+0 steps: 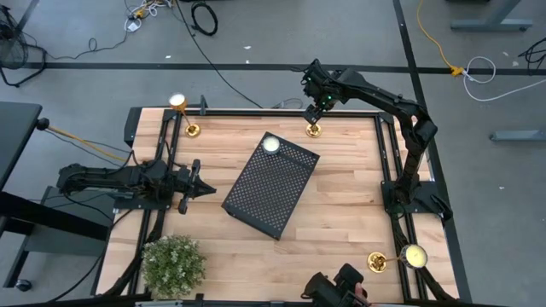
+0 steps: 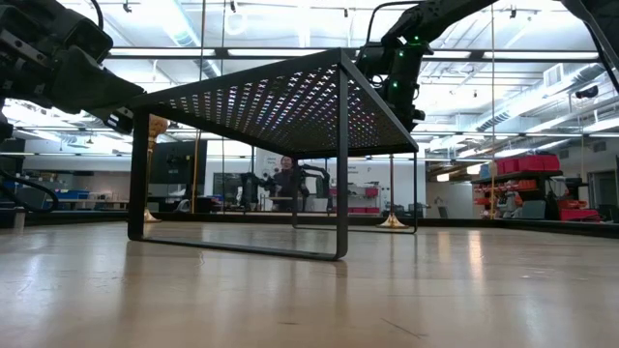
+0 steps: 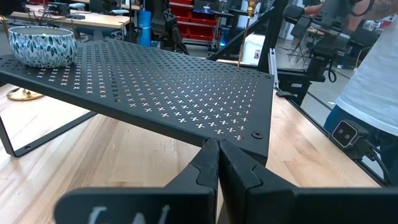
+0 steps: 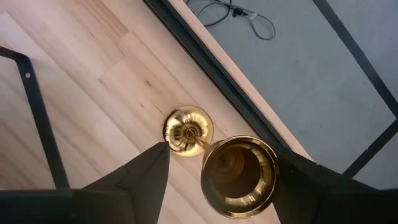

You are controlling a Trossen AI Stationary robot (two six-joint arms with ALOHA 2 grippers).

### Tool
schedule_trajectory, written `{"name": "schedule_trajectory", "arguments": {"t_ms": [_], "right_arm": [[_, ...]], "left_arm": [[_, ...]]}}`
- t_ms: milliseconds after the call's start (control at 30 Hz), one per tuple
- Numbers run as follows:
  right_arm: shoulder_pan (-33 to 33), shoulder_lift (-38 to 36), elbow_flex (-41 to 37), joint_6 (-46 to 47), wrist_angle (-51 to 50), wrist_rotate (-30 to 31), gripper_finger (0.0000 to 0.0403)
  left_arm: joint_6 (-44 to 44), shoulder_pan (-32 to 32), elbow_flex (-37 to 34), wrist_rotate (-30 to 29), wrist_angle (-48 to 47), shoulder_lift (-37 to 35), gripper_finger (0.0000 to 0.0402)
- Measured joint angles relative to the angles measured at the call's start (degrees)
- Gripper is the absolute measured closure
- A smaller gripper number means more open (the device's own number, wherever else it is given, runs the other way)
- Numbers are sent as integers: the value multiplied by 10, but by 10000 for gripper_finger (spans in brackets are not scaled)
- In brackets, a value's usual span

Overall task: Stock candles on shelf
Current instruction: Put the top right gold candle holder on the shelf

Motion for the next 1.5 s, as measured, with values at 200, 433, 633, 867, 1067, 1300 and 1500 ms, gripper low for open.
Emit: {"name": "schedule_trajectory", "arguments": {"t_ms": [200,433,633,867,1067,1300,1500], "right_arm": [[0,0,0,10,-1,19,168],[0,0,0,9,-1,25,213],[0,0,0,9,0,24,250],[1,0,0,9,0,26,259],[1,0,0,9,0,26,255],[1,-8,-1,7,-4,26,269],[1,-35,-1,7,-23,26,257]], "left_arm": [[0,0,0,0,0,0,387],[0,0,0,0,0,0,387],[0,0,0,0,0,0,387],[0,0,0,0,0,0,387],[0,0,0,0,0,0,387],[0,0,0,0,0,0,387],[0,0,0,0,0,0,387]]}}
